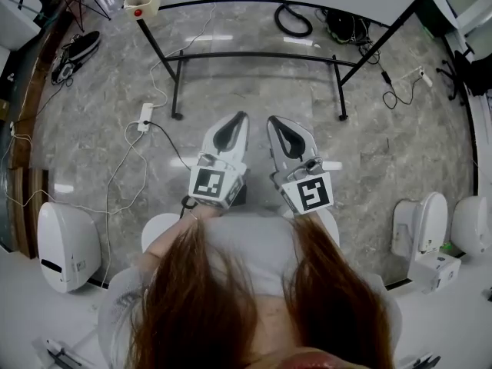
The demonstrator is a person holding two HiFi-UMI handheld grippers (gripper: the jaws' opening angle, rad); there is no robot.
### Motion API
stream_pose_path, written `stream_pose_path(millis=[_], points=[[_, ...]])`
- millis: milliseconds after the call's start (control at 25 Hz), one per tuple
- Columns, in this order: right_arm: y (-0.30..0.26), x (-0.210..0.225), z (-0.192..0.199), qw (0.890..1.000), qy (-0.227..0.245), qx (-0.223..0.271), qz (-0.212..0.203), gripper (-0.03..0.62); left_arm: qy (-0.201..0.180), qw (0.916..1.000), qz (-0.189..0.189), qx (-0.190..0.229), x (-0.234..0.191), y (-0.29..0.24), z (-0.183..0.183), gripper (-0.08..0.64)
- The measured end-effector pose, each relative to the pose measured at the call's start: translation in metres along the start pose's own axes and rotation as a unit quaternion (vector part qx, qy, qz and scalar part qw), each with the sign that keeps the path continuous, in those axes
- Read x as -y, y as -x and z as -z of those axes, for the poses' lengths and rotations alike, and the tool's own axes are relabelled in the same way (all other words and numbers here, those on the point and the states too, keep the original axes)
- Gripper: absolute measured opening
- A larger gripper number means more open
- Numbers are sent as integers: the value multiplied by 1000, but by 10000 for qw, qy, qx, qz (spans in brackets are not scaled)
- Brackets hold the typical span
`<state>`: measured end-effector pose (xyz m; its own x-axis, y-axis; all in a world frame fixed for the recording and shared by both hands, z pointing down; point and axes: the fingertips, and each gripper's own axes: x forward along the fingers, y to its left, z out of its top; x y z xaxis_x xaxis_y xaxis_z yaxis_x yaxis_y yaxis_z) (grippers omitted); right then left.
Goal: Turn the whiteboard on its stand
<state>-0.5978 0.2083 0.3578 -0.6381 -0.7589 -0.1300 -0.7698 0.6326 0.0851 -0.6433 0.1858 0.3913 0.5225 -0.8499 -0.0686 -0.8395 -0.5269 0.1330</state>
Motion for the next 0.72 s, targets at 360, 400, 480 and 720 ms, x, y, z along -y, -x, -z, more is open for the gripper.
stream_pose_path(millis=[360,400,480,720], points=[[-59,78,39,9997,124,-72,221,-6,114,9998,140,21,-52,-99,36,14],[-70,89,47,9996,126,-133,233,-6,145,9998,140,1,-62,-116,39,14],[-100,116,58,9994,-11,-166,301,-6,158,9997,197,-54,-81,-152,42,14],[-201,196,58,9994,-228,-64,245,-6,224,9992,343,4,-138,-267,23,14]])
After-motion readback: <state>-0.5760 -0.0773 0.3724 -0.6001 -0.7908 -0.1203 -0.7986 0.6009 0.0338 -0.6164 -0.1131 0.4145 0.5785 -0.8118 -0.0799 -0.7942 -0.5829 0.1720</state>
